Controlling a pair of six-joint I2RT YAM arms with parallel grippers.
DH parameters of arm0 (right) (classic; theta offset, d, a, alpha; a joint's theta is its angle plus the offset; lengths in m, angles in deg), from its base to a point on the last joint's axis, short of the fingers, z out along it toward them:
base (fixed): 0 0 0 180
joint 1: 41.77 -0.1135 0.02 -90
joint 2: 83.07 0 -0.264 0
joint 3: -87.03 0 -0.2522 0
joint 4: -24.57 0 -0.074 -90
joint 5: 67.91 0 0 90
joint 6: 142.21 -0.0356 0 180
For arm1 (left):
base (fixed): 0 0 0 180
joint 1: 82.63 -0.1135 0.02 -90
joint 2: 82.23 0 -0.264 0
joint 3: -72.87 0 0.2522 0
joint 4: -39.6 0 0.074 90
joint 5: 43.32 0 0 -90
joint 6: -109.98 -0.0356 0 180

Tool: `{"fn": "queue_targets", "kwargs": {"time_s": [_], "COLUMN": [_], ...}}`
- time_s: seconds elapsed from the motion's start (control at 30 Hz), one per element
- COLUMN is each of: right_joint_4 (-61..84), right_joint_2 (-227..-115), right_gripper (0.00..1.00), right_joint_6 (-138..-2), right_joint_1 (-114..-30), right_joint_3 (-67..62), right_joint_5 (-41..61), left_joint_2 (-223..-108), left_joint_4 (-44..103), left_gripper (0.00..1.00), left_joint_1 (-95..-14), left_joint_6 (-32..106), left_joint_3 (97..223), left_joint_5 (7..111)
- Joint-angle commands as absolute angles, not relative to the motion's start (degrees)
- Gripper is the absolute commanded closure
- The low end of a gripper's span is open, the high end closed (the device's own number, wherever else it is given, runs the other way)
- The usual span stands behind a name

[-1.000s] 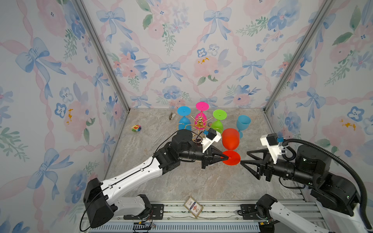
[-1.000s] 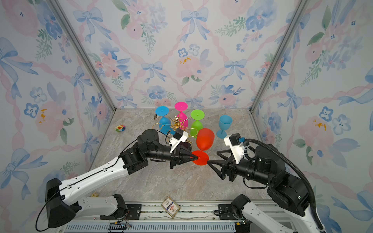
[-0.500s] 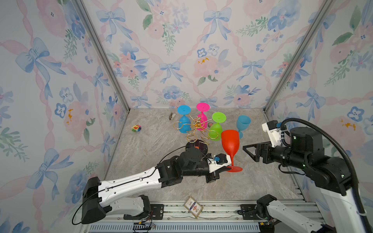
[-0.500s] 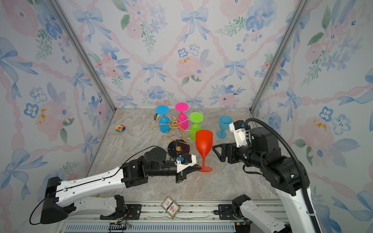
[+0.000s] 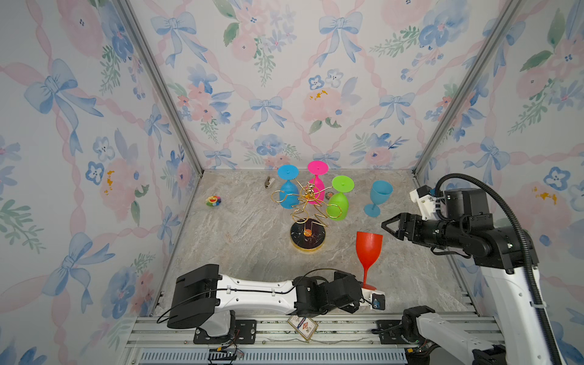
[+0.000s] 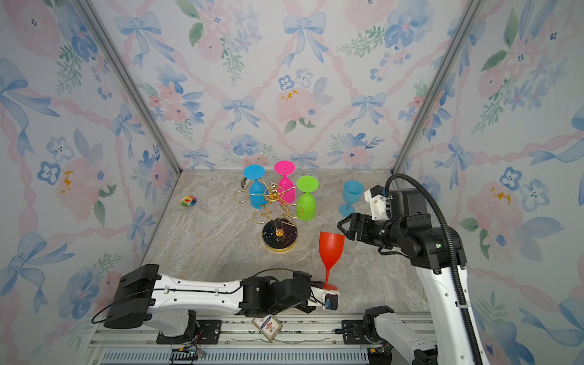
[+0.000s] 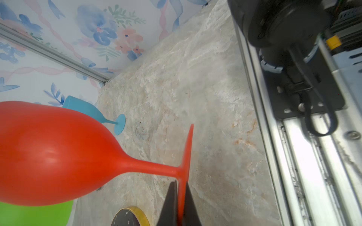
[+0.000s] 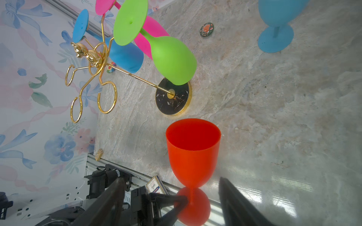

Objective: Take the wine glass off the wine glass rack
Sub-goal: Pick up the wine glass from the wine glass rack.

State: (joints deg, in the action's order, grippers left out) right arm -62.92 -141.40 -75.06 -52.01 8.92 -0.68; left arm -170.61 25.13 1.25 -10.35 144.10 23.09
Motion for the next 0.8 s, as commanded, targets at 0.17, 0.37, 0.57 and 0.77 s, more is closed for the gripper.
{"fn": "queue_targets", "kwargs": {"time_s": [0.17, 0.37, 0.57, 0.77], "right_joint_4": [-70.14, -71.97, -74.50, -74.47], "right_joint_2": [-142.47, -145.37, -148.79, -151.67], "right_gripper": [0.26, 0.26, 0.32, 0.34], "right_joint_6": [-77.90, -79.69, -81.64, -84.12], "right_joint_1": [-49.08, -48.25, -48.06, -46.43], "right_joint_3": [8.17, 10.64, 13.75, 17.88], "right_joint_5": [-2.83, -5.86, -7.78, -12.02], "left_joint_2": [-170.55, -170.06, -171.68, -173.14], "left_joint_4": [29.53, 33.11, 36.12, 38.84], "left_gripper": [1.00, 1.00, 1.00, 1.00], "left_joint_1": [2.20, 3.35, 3.68, 4.06], "left_joint_6": [-17.58, -23.77, -31.27, -35.57], "left_joint_3": [144.23, 142.81, 141.33, 139.13], "left_joint_5": [3.91, -2.74, -8.92, -11.97]}}
